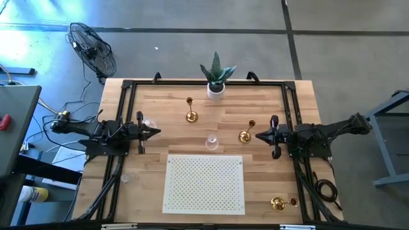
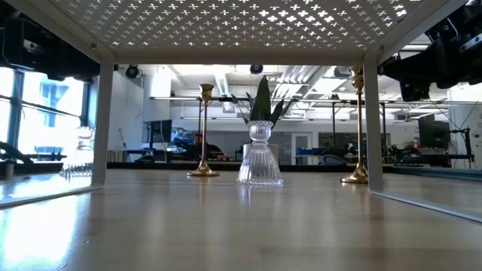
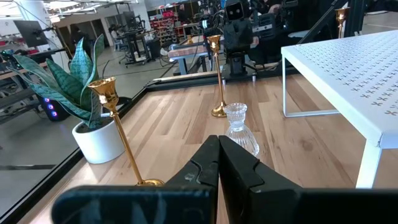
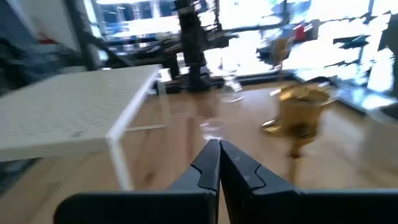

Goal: Pick & Place candle stick holders

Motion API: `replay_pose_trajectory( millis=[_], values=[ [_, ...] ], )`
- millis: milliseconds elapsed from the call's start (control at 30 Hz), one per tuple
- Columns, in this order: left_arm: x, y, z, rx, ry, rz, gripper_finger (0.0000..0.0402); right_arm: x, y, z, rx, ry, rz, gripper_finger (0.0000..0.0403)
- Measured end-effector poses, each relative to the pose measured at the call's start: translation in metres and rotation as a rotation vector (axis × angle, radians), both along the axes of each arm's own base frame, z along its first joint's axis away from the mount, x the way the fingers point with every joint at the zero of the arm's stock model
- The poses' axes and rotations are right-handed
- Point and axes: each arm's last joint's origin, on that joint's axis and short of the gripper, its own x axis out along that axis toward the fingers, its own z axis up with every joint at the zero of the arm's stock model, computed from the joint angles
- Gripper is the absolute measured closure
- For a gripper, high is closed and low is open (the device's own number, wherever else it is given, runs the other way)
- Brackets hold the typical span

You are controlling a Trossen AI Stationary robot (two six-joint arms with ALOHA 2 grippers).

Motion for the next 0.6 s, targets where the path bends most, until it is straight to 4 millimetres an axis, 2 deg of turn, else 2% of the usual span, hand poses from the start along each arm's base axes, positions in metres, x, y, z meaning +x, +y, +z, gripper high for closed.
replay_pose_trajectory(
  millis=[267, 600],
  values=[
    [0.0000, 0.0000, 0.0000, 0.000, 0.000, 0.000, 0.0401, -0.0001, -0.0006, 0.0067, -0.095, -0.059, -0.020, 0.0402],
    [0.0000, 0.0000, 0.0000, 0.000, 0.000, 0.000, 0.0401, -0.0002, 0.0006, 0.0109, 0.090, -0.116, 0.022, 0.0402]
  ],
)
